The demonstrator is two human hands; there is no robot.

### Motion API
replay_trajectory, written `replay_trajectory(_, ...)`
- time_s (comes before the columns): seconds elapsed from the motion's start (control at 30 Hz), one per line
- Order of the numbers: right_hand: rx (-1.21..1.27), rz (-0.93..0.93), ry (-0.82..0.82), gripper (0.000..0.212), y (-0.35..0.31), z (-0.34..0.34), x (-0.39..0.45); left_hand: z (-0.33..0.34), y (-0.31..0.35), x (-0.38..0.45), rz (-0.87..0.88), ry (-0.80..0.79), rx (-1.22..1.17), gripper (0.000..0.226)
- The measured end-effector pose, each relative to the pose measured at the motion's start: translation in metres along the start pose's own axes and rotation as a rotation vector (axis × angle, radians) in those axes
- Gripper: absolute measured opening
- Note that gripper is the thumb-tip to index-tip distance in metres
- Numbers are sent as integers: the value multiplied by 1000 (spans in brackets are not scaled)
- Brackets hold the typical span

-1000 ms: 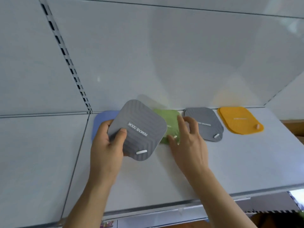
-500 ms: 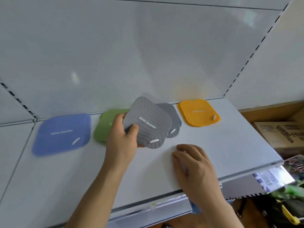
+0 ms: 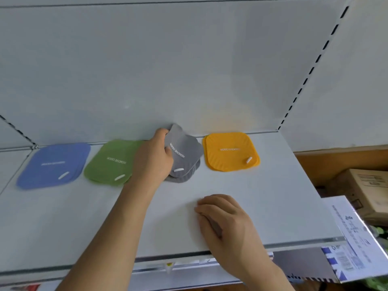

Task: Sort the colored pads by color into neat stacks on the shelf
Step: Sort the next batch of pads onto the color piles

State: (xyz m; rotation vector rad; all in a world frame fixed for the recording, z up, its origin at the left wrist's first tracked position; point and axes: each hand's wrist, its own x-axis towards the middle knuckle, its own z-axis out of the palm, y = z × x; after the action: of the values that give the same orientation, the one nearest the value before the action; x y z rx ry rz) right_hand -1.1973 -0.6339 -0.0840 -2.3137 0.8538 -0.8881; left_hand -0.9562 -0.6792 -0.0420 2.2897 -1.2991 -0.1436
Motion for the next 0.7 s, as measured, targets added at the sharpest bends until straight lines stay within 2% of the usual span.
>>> replay_trajectory(0.1, -7, 1, 15, 15, 1, 2, -1, 8, -8, -2, 69, 63, 88, 60)
replay_trajectory(0.17, -29, -3, 32, 15, 1, 5, -1, 13, -16, -5, 119, 100, 205, 60)
replay_trajectory(0.3, -195, 3, 71, 14, 0, 13, -6, 18, -20, -23, 205, 185, 219, 25)
replay_trajectory(0.47, -277, 25, 40, 18, -3, 16, -4, 16, -26, -73, 261, 128, 166, 27)
replay_trajectory(0.7, -351, 38, 6, 23, -7, 16, -5, -7, -39, -145, 256, 59, 181, 31)
